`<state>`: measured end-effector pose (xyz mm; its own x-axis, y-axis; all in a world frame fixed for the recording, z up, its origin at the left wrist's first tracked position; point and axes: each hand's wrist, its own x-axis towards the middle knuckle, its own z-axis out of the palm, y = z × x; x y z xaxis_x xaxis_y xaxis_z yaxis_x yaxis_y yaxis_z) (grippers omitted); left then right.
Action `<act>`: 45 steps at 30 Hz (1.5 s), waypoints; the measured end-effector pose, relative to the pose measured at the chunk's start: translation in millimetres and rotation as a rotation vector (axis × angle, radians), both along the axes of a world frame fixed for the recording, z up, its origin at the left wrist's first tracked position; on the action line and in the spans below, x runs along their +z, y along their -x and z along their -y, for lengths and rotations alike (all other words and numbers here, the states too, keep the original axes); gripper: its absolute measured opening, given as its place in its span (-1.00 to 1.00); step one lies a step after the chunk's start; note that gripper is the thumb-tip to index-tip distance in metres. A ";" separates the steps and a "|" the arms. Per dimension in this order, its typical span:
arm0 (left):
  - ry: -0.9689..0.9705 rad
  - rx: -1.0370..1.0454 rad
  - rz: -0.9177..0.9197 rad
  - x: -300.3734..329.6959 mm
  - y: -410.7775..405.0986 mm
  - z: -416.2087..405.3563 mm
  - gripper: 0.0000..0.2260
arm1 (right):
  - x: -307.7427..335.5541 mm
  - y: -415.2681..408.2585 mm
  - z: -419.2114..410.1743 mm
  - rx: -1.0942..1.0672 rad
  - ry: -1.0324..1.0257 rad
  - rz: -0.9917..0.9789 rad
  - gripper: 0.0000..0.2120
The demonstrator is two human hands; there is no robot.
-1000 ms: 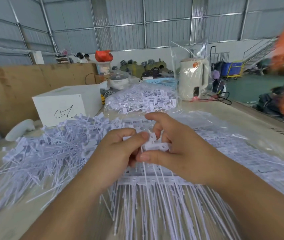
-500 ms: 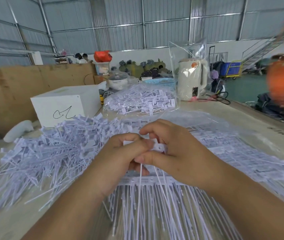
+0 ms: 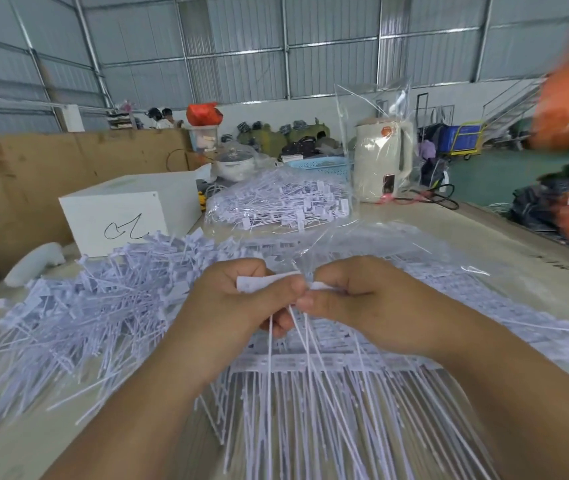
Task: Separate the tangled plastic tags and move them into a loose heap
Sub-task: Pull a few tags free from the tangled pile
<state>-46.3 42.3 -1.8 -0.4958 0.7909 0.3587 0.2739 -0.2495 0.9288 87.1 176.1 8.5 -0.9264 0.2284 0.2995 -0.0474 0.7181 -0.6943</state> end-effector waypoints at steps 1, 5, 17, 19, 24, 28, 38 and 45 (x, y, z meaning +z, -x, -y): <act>-0.007 0.010 0.003 0.3 0.1 0.8 -0.61 | -0.3 0.2 1.0 0.014 0.014 -0.006 -0.62; -0.043 -0.028 0.040 3.3 -0.4 1.2 -0.78 | -1.1 0.2 5.1 0.006 0.049 -0.068 -0.66; -0.070 -0.083 0.263 2.6 -2.8 -1.0 -0.74 | 7.0 -4.2 10.7 -0.027 0.101 -0.272 -0.67; -0.040 -0.124 0.254 1.0 -4.1 -1.2 -0.77 | -0.5 4.1 12.3 -0.014 -0.059 -0.161 -0.50; 0.021 -0.204 0.238 0.1 -4.8 0.4 -0.80 | -5.2 6.2 6.5 -0.048 -0.121 -0.114 -0.22; 0.057 -0.191 0.223 0.4 -3.0 0.7 -0.74 | -9.2 7.5 11.4 -0.047 -0.147 -0.091 -0.21; -0.069 -0.055 0.158 4.8 1.7 1.6 -0.81 | 8.3 -5.7 -0.5 -0.082 -0.067 -0.060 -0.65; -0.223 -0.047 0.423 10.3 -3.4 0.5 -0.77 | 4.8 6.1 17.4 -0.370 0.027 -0.443 -0.60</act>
<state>-43.0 41.8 8.6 -0.6007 0.7424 0.2966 -0.1326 -0.4584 0.8788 81.0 158.7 13.2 -0.5709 0.5267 0.6298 -0.0865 0.7242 -0.6841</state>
